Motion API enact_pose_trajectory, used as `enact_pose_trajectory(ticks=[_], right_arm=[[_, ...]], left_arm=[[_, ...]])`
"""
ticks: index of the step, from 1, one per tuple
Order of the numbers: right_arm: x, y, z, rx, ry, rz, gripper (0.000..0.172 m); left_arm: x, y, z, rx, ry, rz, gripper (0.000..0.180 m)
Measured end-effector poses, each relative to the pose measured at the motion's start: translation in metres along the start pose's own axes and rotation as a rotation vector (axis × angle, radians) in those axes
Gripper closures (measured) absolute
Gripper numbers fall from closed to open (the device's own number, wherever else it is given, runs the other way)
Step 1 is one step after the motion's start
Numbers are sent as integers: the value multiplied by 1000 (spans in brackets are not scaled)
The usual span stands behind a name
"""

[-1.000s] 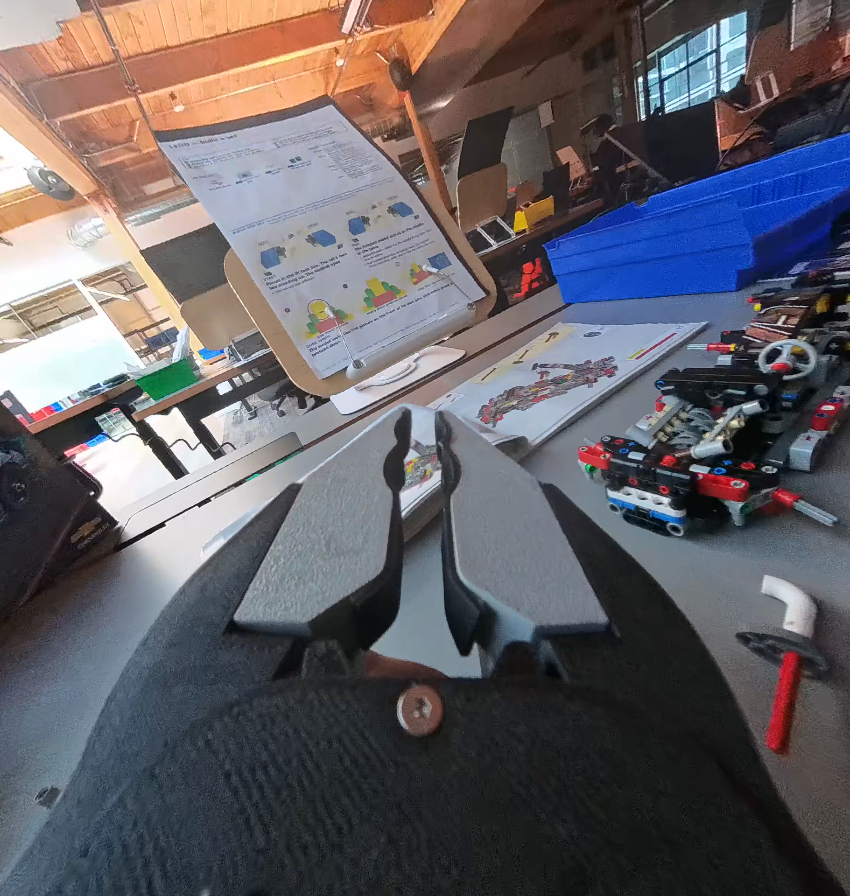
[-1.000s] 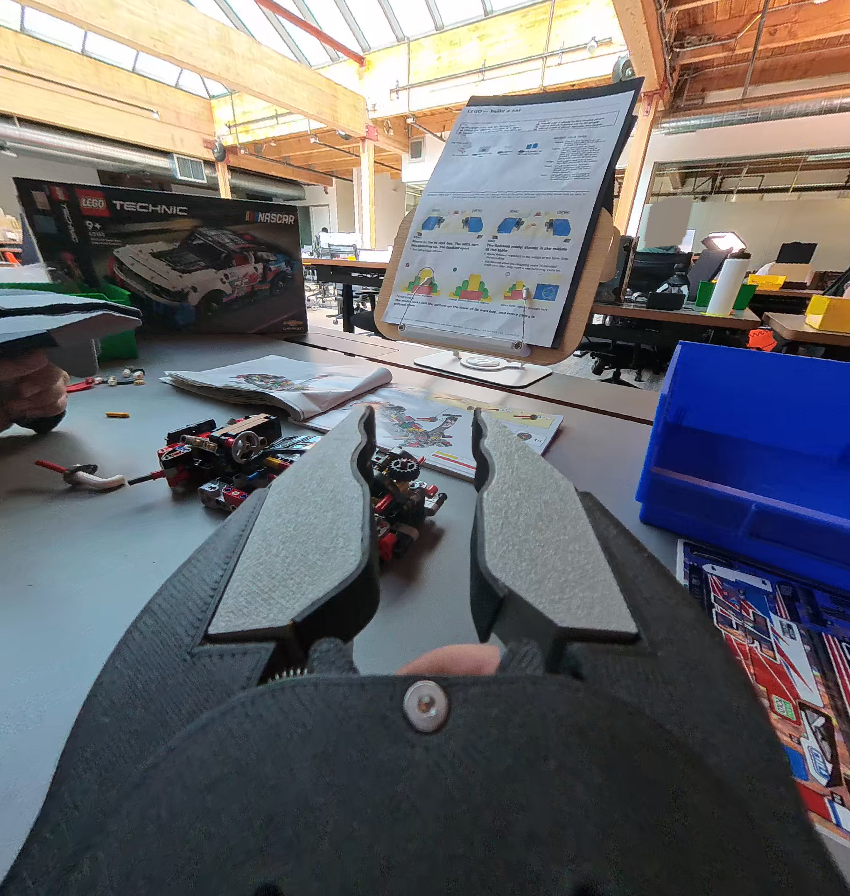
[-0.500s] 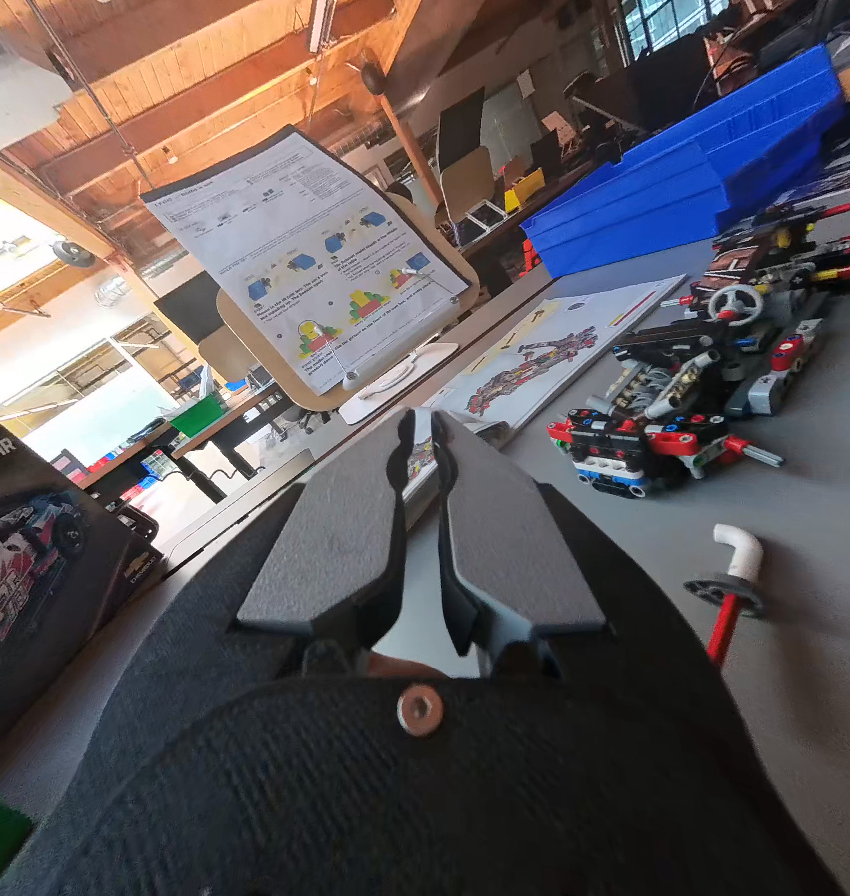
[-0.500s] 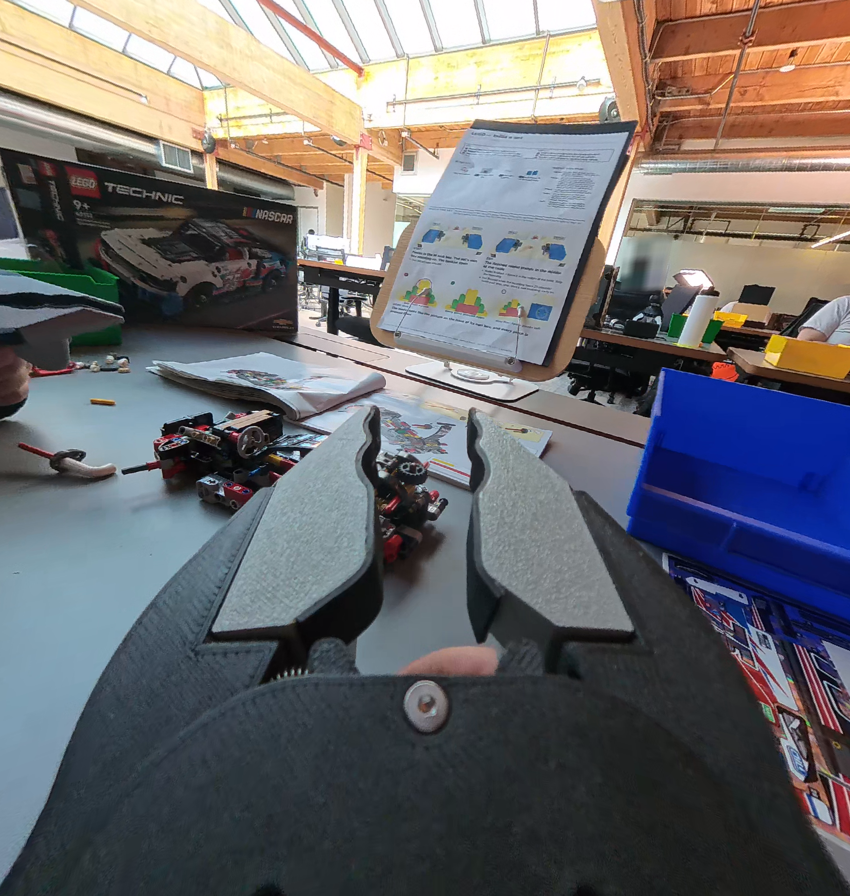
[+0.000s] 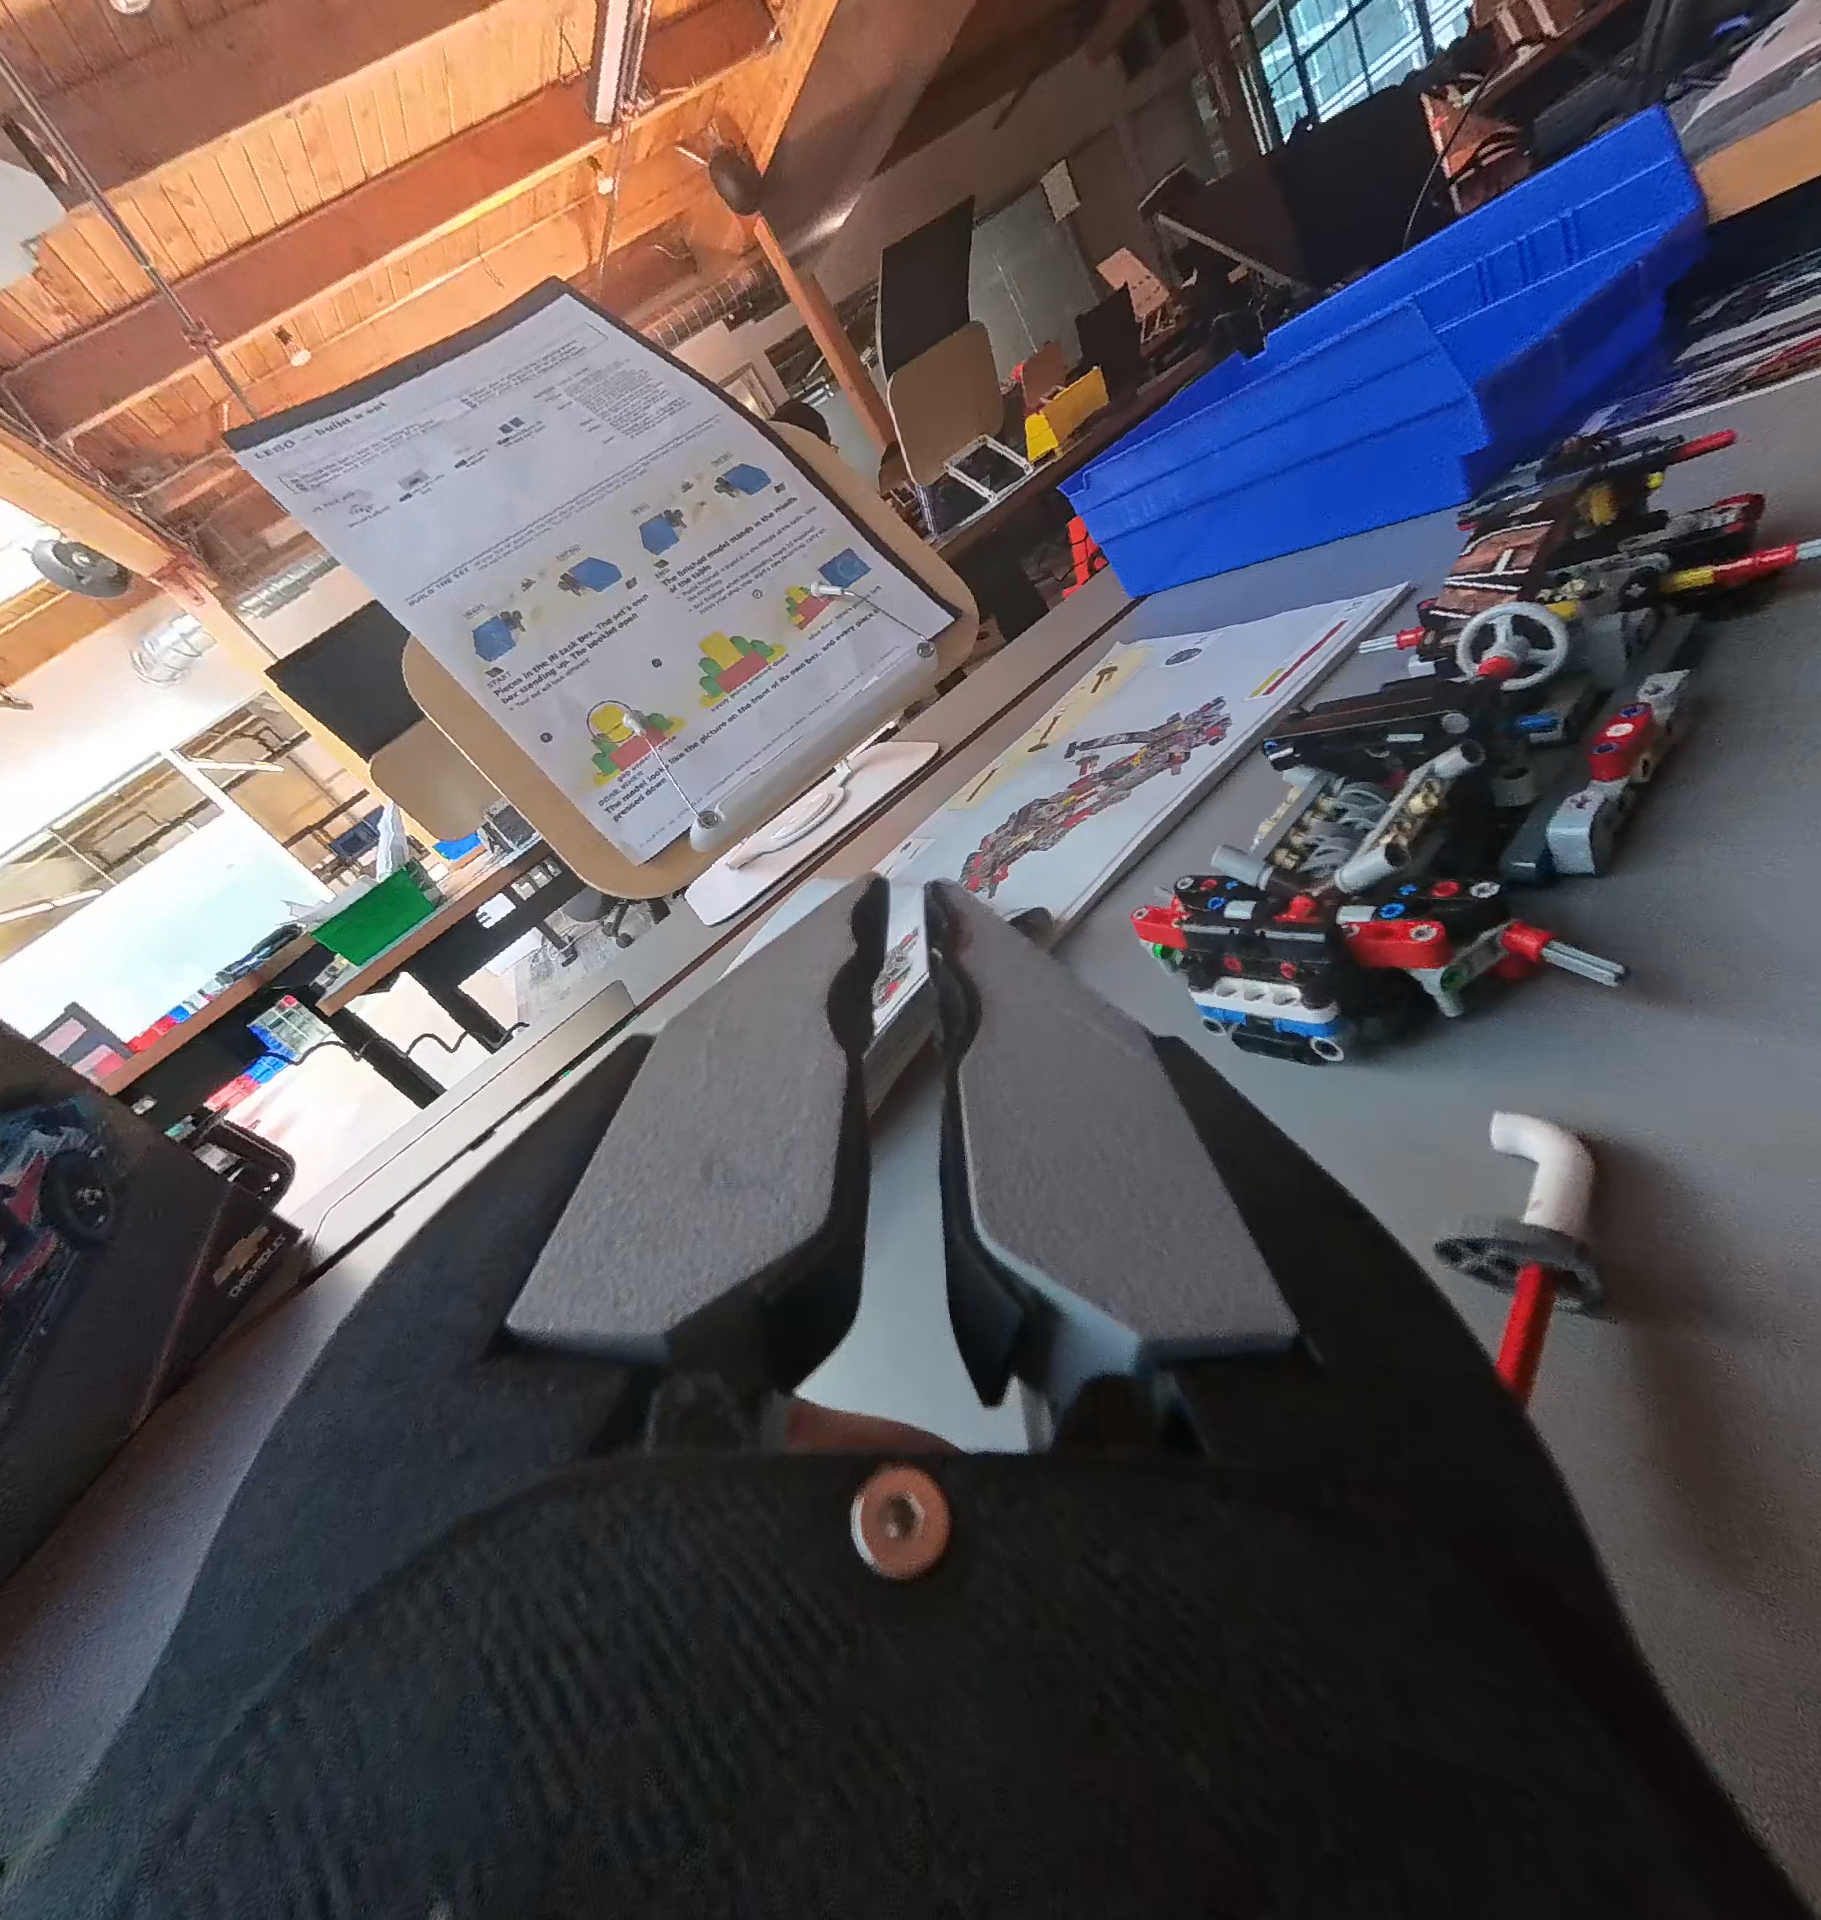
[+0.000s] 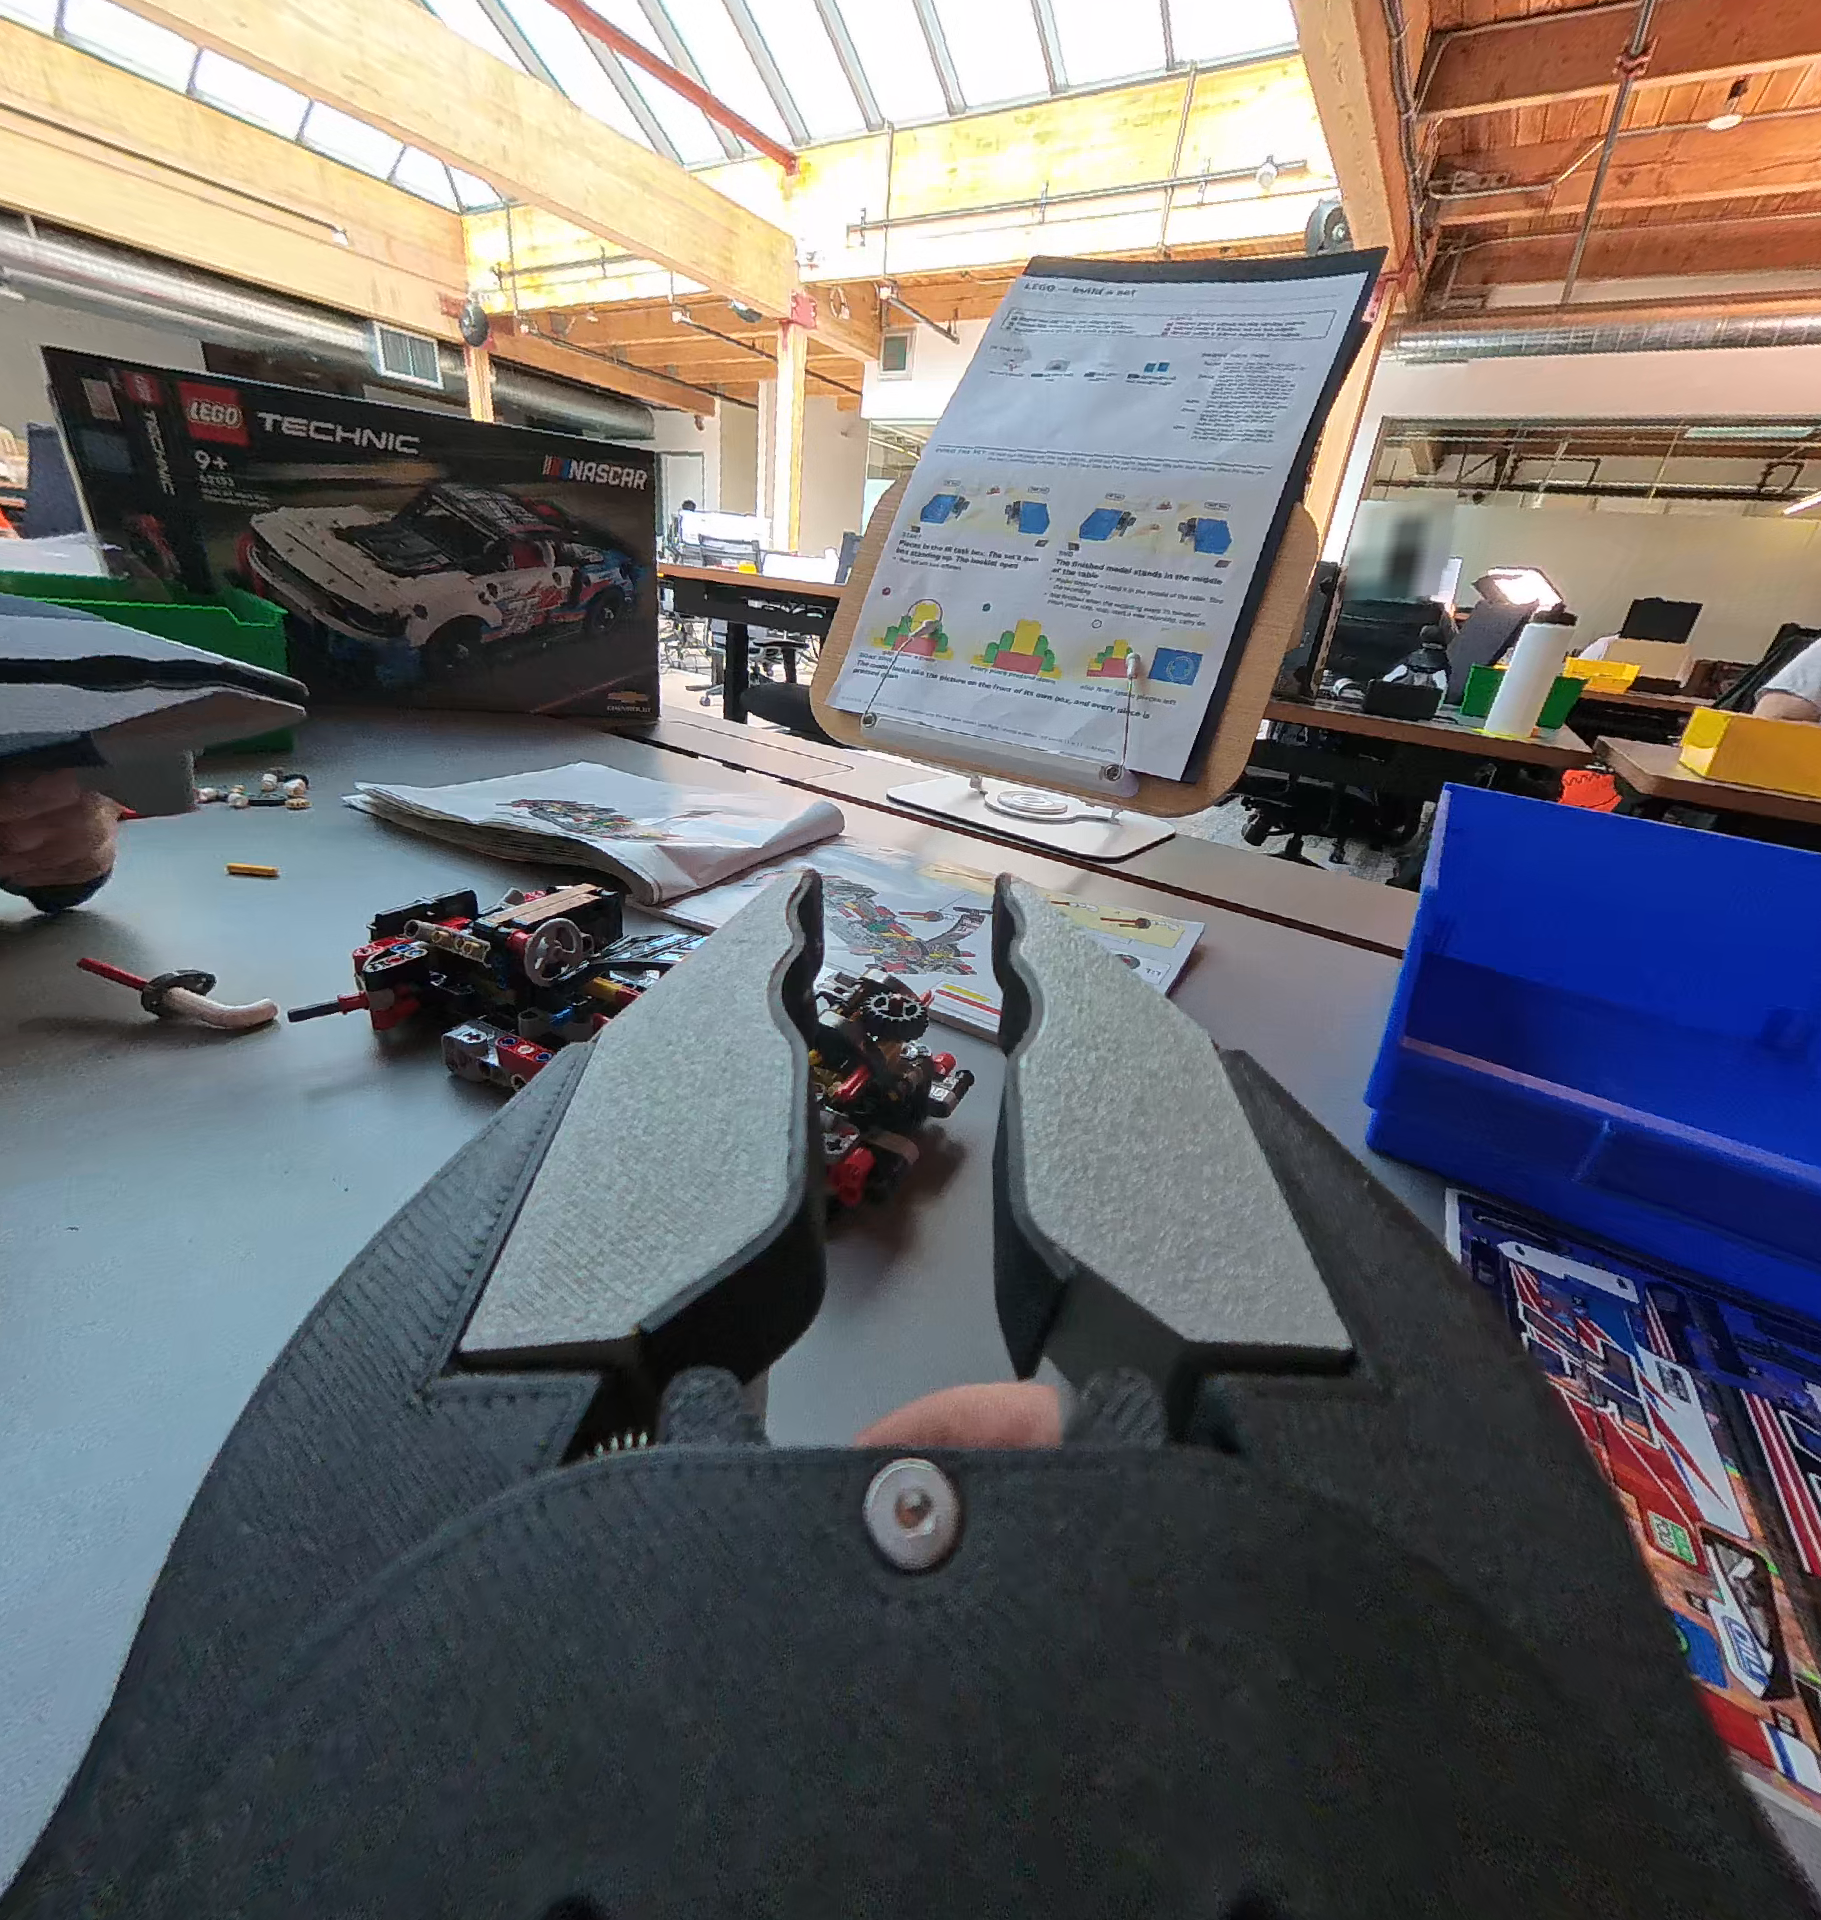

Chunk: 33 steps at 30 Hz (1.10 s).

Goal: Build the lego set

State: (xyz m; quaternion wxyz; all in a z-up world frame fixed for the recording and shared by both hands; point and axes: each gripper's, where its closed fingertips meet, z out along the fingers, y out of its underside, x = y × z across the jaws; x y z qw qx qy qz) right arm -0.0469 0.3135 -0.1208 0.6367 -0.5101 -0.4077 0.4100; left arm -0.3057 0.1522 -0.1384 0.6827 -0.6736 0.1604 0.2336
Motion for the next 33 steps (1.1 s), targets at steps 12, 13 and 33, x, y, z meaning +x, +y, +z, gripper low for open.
enact_pose_trajectory(ticks=[12, 13, 33], right_arm=[[-1, -1, -1, 8, 3, -9, 143], [-1, -1, -1, 7, 3, -10, 143], [-3, -2, -1, 12, -6, -18, 144]], left_arm=[[-1, 1, 5, -1, 2, -1, 179], [-1, 0, 5, 0, 0, -1, 179], [-59, 97, -73, -710, 387, -132, 156]])
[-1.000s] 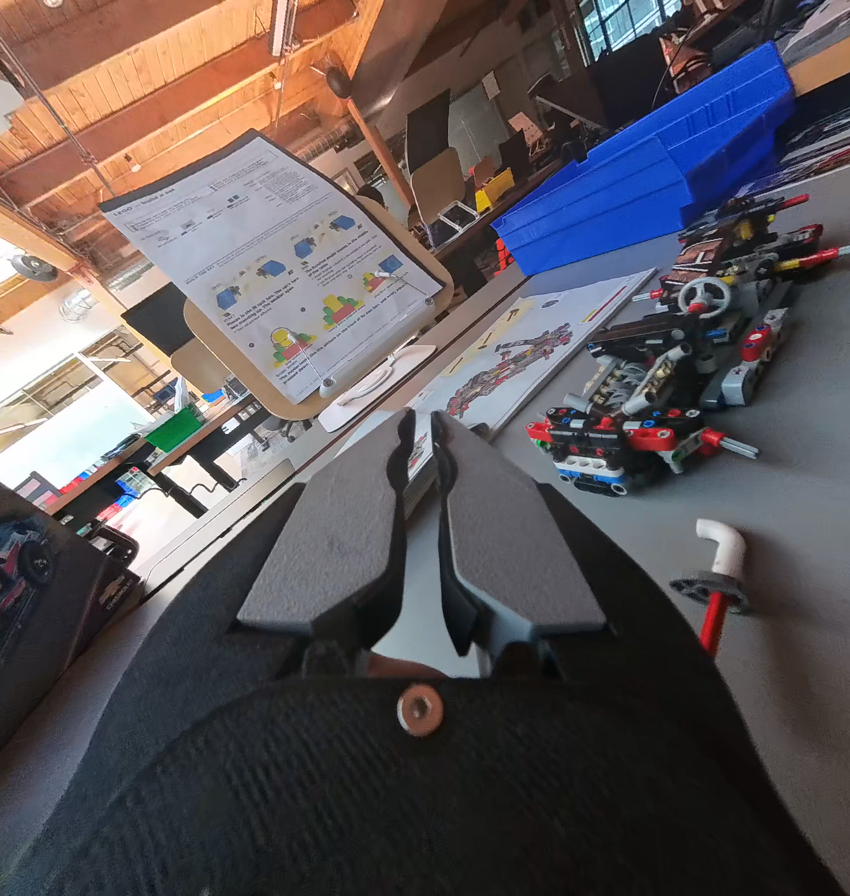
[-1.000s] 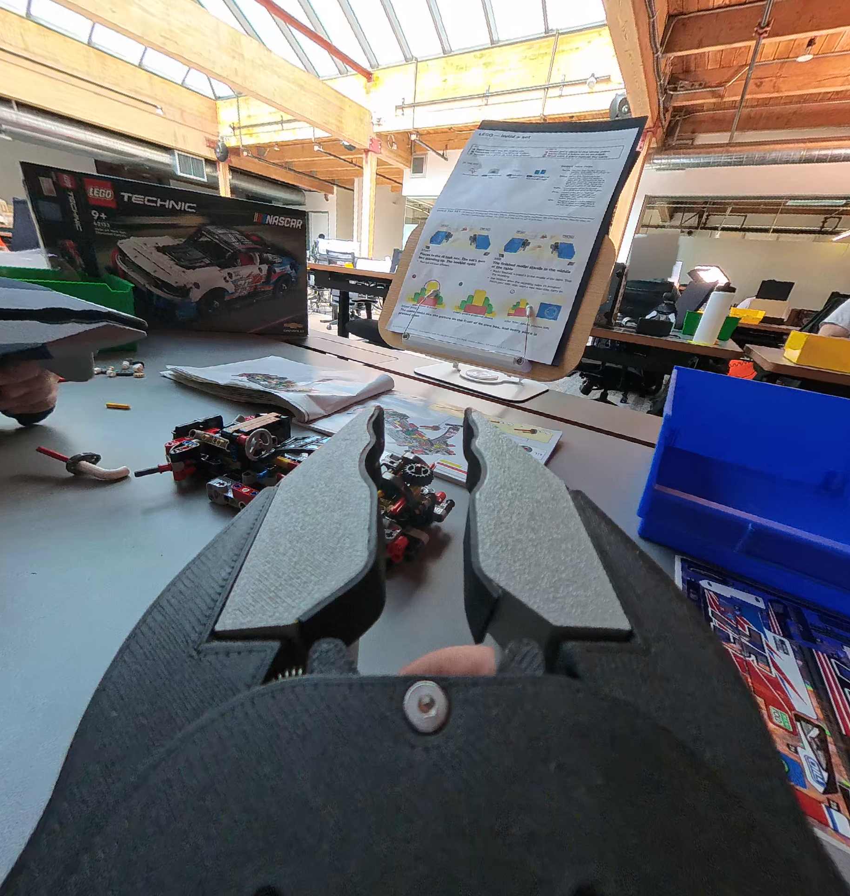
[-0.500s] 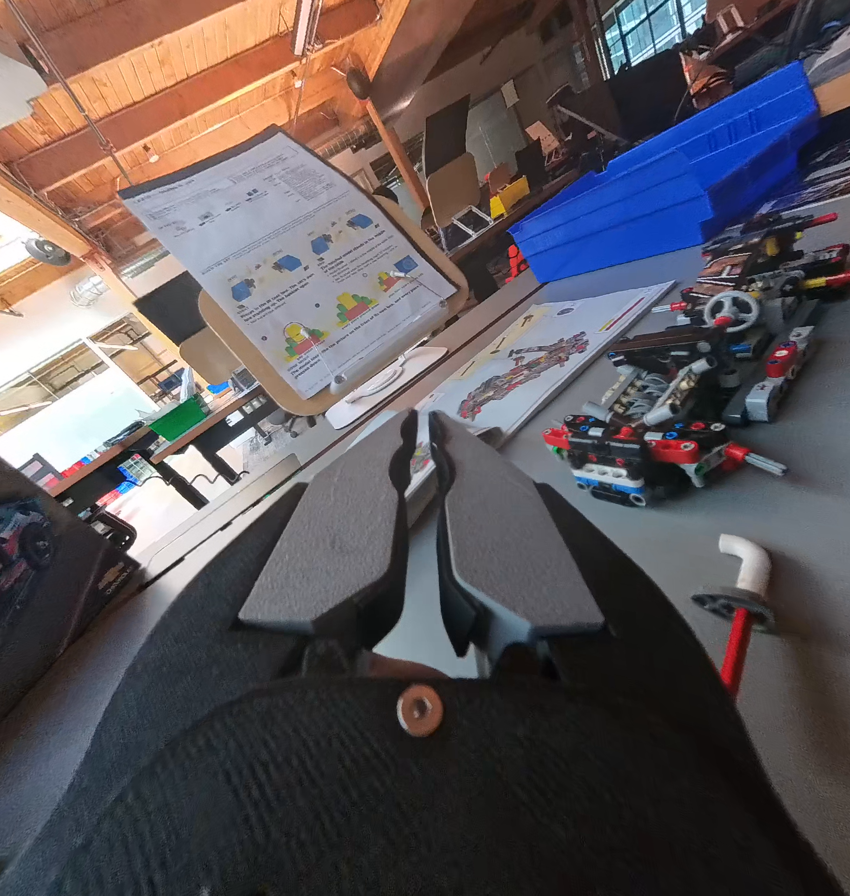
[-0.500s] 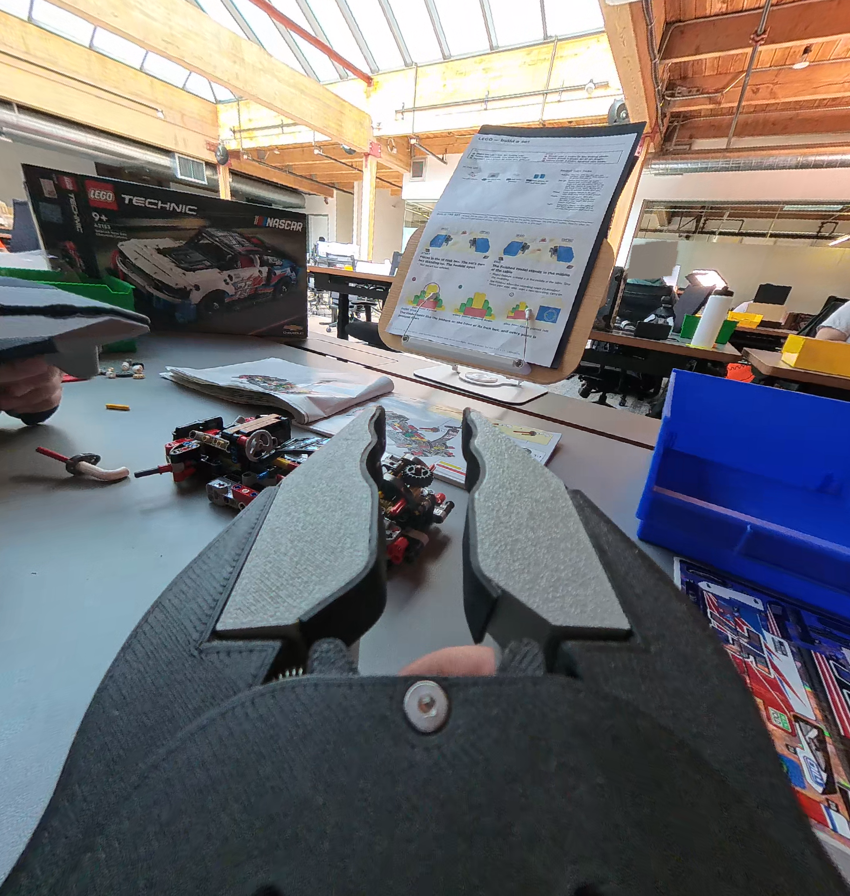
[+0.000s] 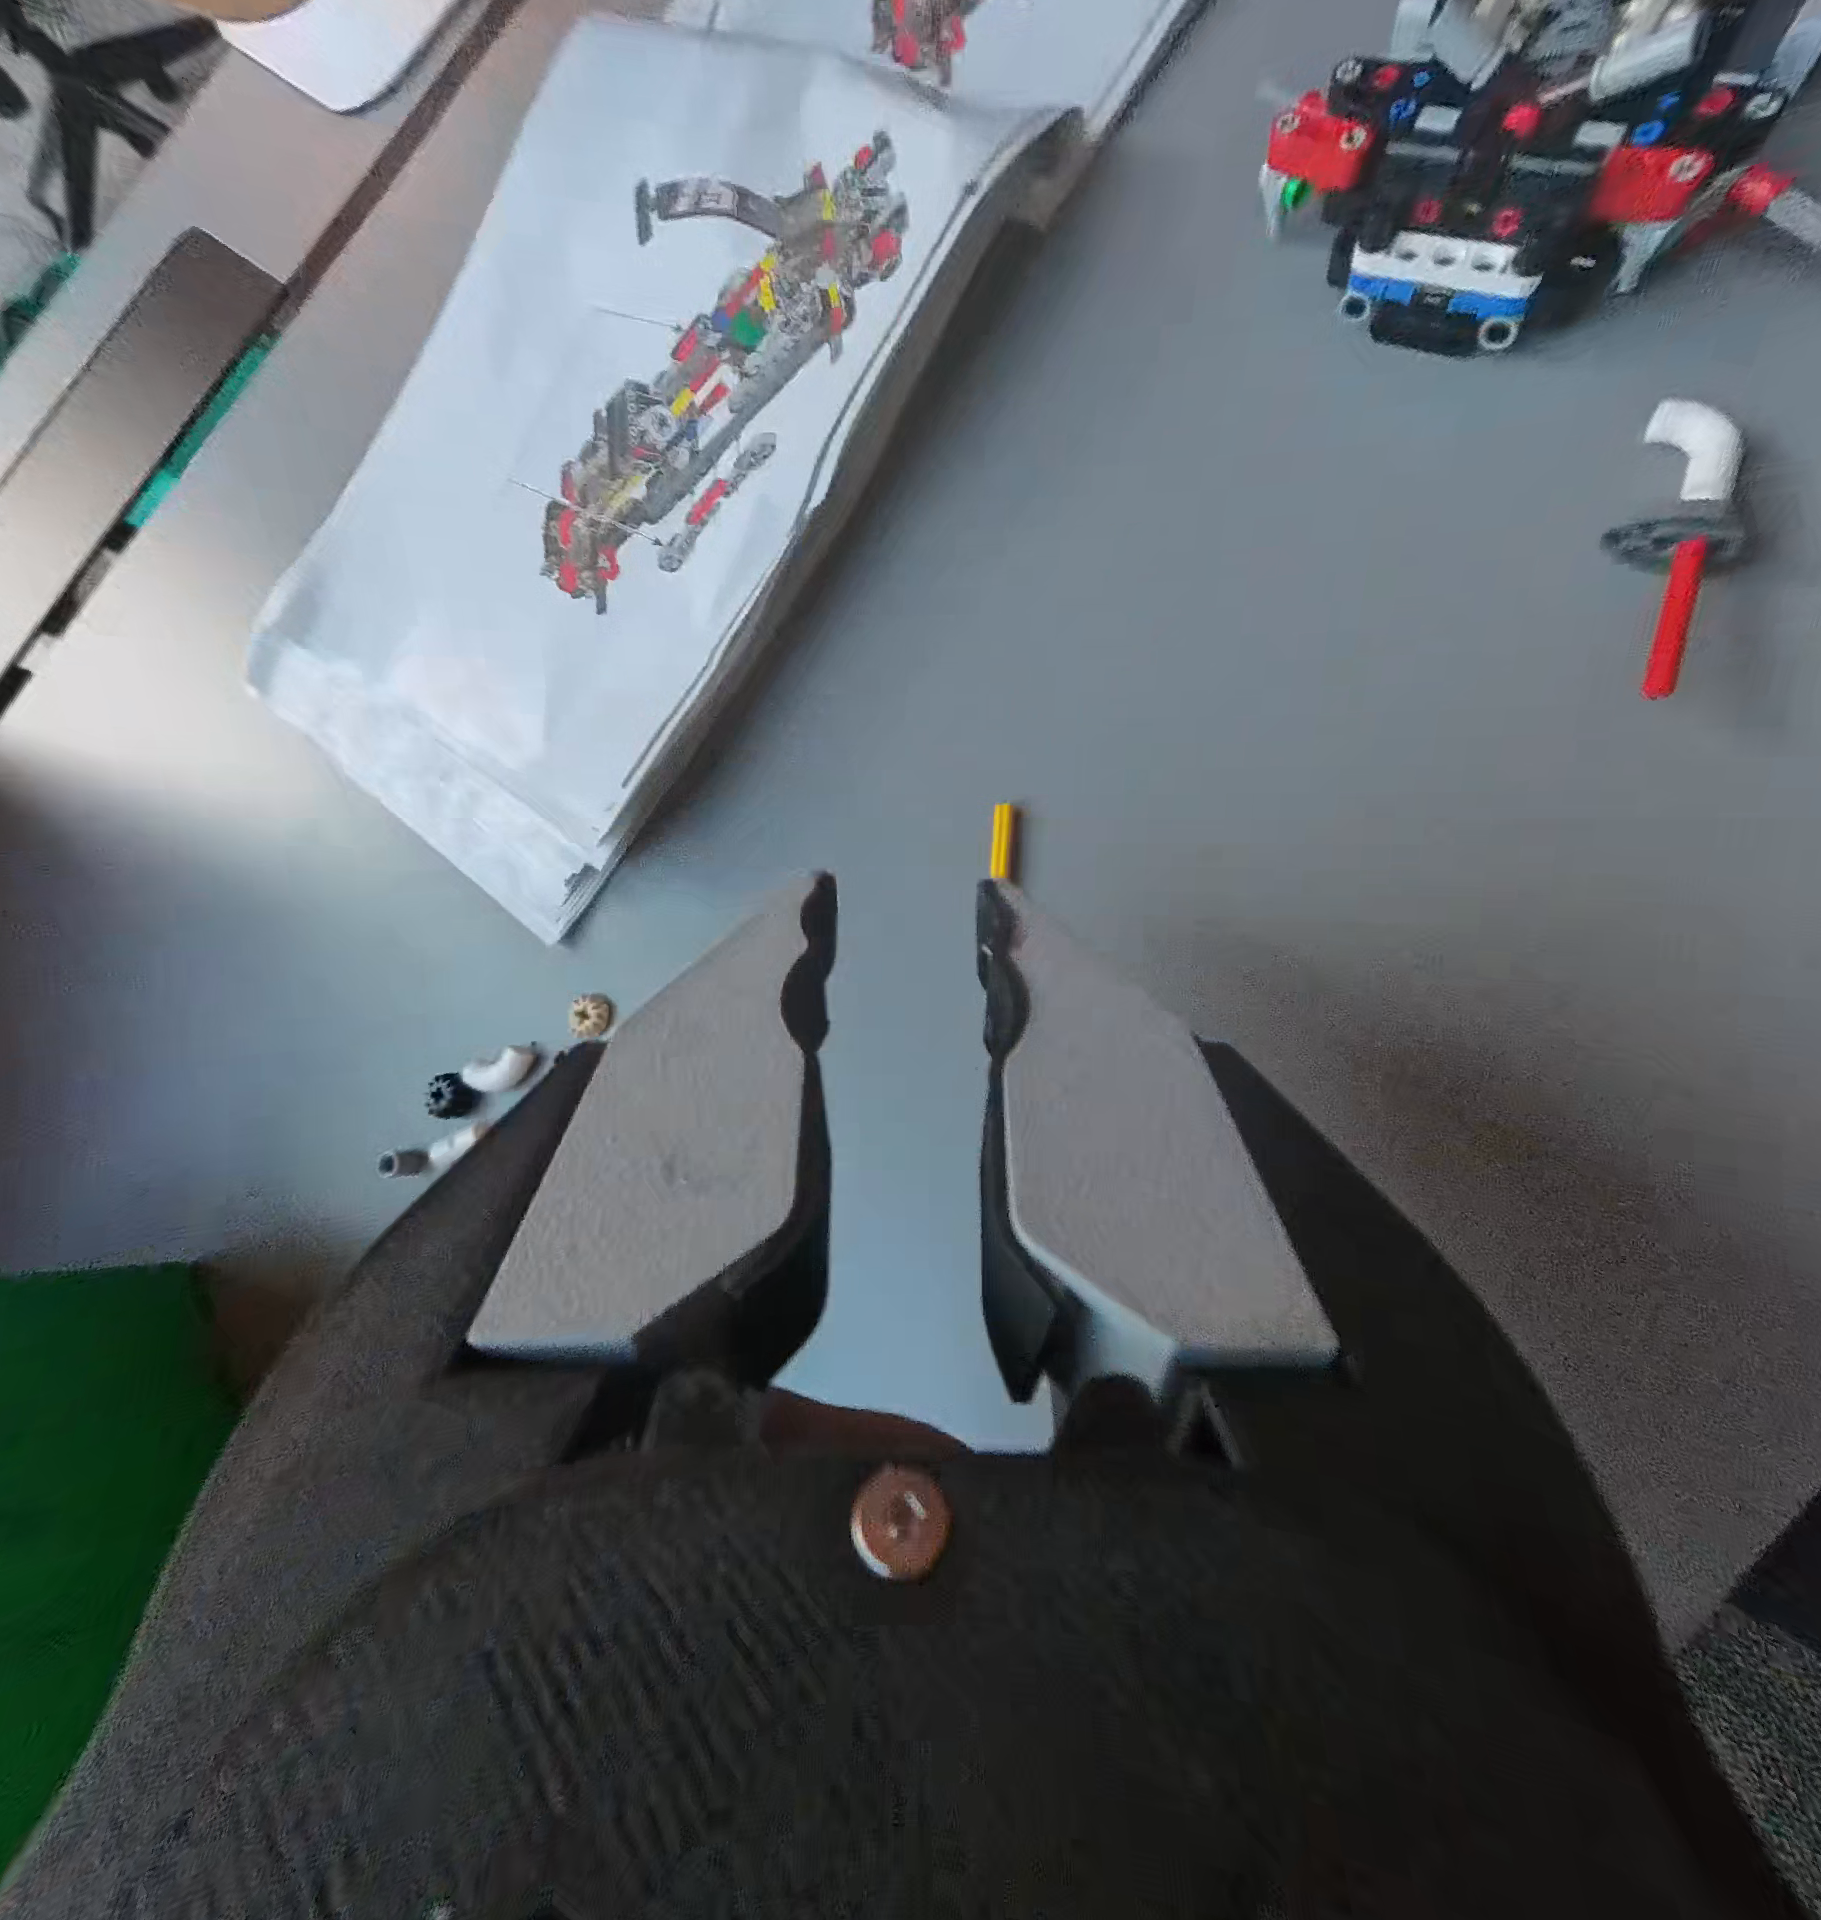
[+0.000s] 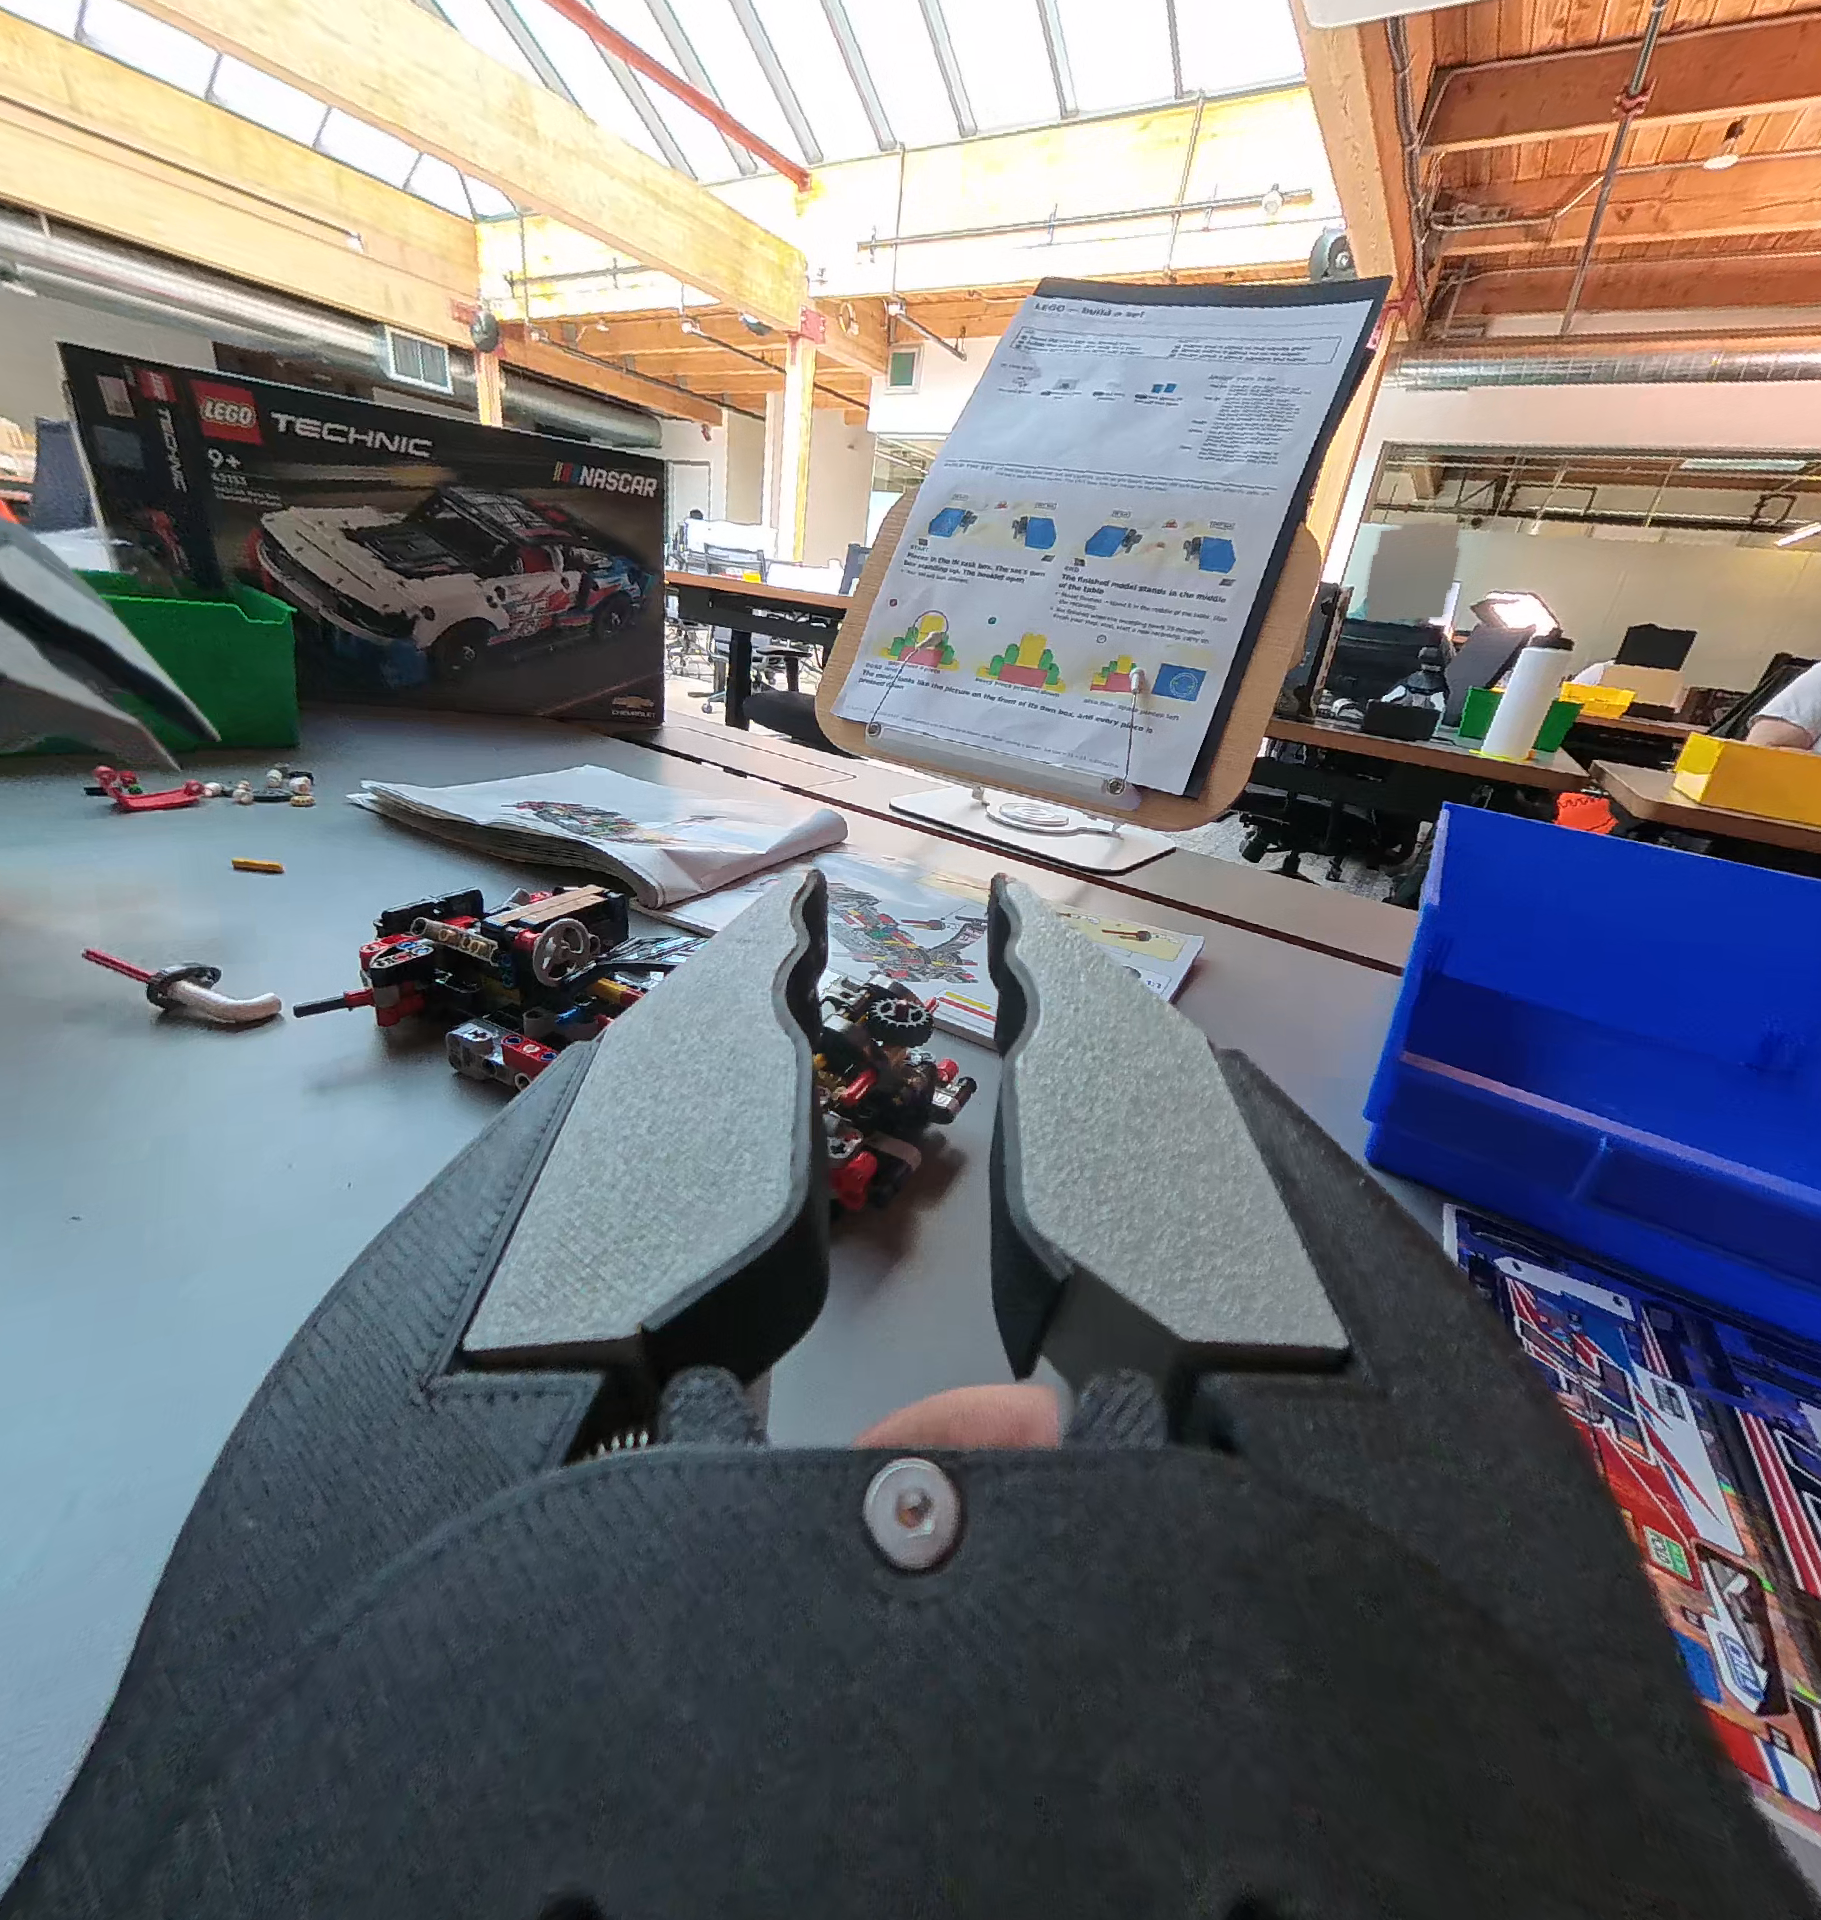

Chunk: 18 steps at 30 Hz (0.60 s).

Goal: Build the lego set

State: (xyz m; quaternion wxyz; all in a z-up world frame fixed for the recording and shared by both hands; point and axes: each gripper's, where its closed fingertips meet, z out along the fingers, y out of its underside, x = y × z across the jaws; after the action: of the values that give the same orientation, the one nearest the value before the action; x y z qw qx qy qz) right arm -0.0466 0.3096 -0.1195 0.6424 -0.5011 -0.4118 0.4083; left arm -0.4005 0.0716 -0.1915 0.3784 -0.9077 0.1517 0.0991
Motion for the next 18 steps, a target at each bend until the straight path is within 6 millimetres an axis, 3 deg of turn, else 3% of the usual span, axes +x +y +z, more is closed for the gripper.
enact_pose_trajectory(ticks=[3, 10, 12, 14, 18], right_arm=[[-3, 0, 0, -3, -7, -14, 144], [-18, 2, 0, -31, -51, -80, 144], [-19, 2, 0, -30, -51, -80, 144], [-17, 2, 0, -27, -48, -68, 144], [-15, 1, -1, -24, -45, -52, 145]], left_arm=[[11, 5, 20, -31, 48, -10, 157], [21, 20, 39, -100, 105, -71, 157], [23, 18, 43, -76, 111, -74, 162], [26, 16, 47, -61, 124, -81, 179], [32, 9, 51, -46, 138, -111, 179]])
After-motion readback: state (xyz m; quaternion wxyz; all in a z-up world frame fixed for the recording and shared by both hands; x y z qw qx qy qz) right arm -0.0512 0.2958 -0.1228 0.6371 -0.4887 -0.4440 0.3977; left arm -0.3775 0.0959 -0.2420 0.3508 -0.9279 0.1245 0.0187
